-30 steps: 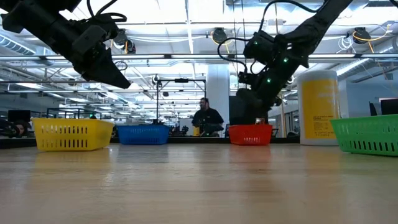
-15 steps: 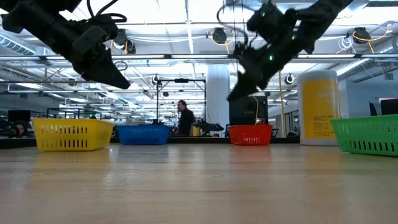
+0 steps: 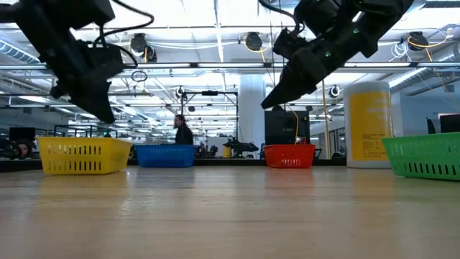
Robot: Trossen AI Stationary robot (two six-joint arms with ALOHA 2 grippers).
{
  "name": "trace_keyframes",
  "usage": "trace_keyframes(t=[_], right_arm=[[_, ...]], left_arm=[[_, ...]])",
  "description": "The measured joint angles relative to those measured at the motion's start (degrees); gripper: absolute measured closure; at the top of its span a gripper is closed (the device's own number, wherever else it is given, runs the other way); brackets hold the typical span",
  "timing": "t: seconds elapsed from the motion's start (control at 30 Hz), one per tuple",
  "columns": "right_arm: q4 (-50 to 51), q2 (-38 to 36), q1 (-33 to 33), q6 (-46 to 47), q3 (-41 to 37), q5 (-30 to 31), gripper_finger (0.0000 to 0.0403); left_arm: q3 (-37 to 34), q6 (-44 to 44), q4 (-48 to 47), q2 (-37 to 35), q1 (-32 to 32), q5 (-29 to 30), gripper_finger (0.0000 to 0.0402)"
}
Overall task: Pick & Place Travel size toiletries
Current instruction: Adjust the yellow bin on the table
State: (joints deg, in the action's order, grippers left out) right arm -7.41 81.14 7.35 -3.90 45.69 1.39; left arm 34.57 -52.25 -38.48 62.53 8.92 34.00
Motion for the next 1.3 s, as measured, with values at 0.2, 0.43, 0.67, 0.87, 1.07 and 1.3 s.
trace_keyframes(t=[0.2, 0.43, 0.67, 0.87, 1.07, 1.3], right_arm=[[-1.07, 0.00, 0.02, 0.13, 0.00, 0.02, 0.0344], [-0.99, 0.00, 0.02, 0.05, 0.00, 0.02, 0.0344], [-0.95, 0.00, 0.02, 0.00, 0.00, 0.02, 0.0344], [-0.93, 0.02, 0.02, 0.00, 0.00, 0.02, 0.0344], [-0.92, 0.02, 0.02, -0.01, 0.00, 0.02, 0.0344], [-0.91, 0.02, 0.02, -0.02, 0.00, 0.02, 0.0344]], left_arm=[[-0.38, 2.51, 1.82, 5.27, -4.04, 1.95, 0.0398], [-0.38, 4.52, 3.84, 10.99, -8.08, 2.08, 0.0397], [-0.38, 13.72, 9.72, 11.14, -6.62, 2.03, 0.0396], [-0.38, 14.97, 9.74, 10.85, -5.50, 2.00, 0.0393], [-0.38, 11.69, 9.57, 10.85, -6.14, 1.31, 0.0399], [-0.38, 12.00, 10.76, 12.92, -8.12, -2.18, 0.0398]])
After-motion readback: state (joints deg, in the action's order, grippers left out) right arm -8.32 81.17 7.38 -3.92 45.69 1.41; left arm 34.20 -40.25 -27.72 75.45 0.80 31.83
